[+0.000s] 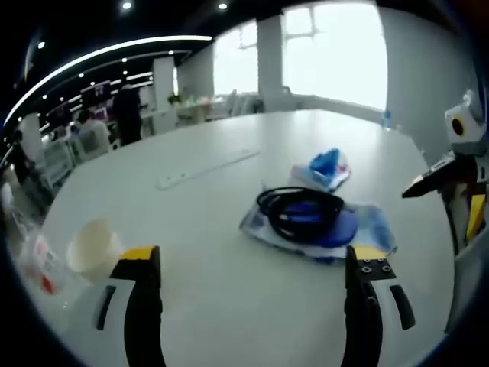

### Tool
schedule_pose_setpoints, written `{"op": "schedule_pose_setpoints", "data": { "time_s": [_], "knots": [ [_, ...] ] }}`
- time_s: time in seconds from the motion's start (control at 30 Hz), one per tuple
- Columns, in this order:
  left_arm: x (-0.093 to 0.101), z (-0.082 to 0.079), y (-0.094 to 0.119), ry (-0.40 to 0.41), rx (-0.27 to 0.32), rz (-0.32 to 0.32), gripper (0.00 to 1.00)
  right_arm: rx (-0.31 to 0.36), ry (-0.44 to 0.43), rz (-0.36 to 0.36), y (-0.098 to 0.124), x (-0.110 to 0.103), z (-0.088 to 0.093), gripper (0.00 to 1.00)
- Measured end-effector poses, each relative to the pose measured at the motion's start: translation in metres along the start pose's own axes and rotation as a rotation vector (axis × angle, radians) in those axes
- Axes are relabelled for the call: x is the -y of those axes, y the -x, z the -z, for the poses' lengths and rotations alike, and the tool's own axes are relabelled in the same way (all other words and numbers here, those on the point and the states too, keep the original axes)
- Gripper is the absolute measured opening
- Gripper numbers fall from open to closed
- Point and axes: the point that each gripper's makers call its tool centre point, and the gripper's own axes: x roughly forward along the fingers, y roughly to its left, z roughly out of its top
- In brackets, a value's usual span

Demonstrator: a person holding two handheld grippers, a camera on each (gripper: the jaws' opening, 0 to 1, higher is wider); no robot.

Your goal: Arrange the tabletop items into an orderly group along one side of the table until the central work area is clear of visible clutter.

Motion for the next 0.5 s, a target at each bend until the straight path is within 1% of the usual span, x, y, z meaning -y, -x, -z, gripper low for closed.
{"op": "schedule_pose_setpoints", "data": {
  "time_s": [0.1,0.17,0.23,0.27,0.3,0.33,0.37,0.4,0.43,0.47,0.5],
  "knots": [
    [-0.001,0.001,-0.007,0.003,-0.01,0.003,0.94,-0.016,-0.008,0.004,-0.006,0.004,0.003,0.99],
    [-0.001,0.0,-0.011,0.014,0.001,0.012,0.92,-0.025,-0.016,0.007,-0.01,0.007,0.005,0.99],
    [-0.002,0.0,-0.016,0.012,-0.003,0.01,0.91,-0.032,-0.035,0.019,-0.013,0.011,0.006,0.98],
    [-0.004,0.002,-0.019,0.018,-0.02,0.009,0.9,-0.036,-0.054,0.016,-0.015,0.012,0.007,0.95],
    [-0.004,0.004,-0.021,0.028,-0.039,0.014,0.88,-0.036,-0.071,0.011,-0.016,0.012,0.007,0.9],
    [-0.005,0.006,-0.023,0.033,-0.051,0.015,0.85,-0.033,-0.113,0.01,-0.019,0.014,0.006,0.86],
    [-0.008,0.004,-0.025,0.038,-0.047,0.005,0.83,-0.024,-0.116,0.014,-0.02,0.016,0.004,0.84],
    [-0.009,0.003,-0.026,0.039,-0.044,0.004,0.8,-0.023,-0.11,0.012,-0.022,0.017,0.003,0.83],
    [-0.009,0.001,-0.028,0.043,-0.04,0.001,0.8,-0.02,-0.128,0.022,-0.024,0.018,0.002,0.83],
    [-0.01,0.0,-0.03,0.043,-0.036,0.0,0.8,-0.021,-0.128,0.021,-0.024,0.019,0.002,0.83],
    [-0.01,-0.001,-0.033,0.041,-0.037,0.0,0.8,-0.036,-0.144,0.026,-0.027,0.019,0.005,0.82]
  ]
}}
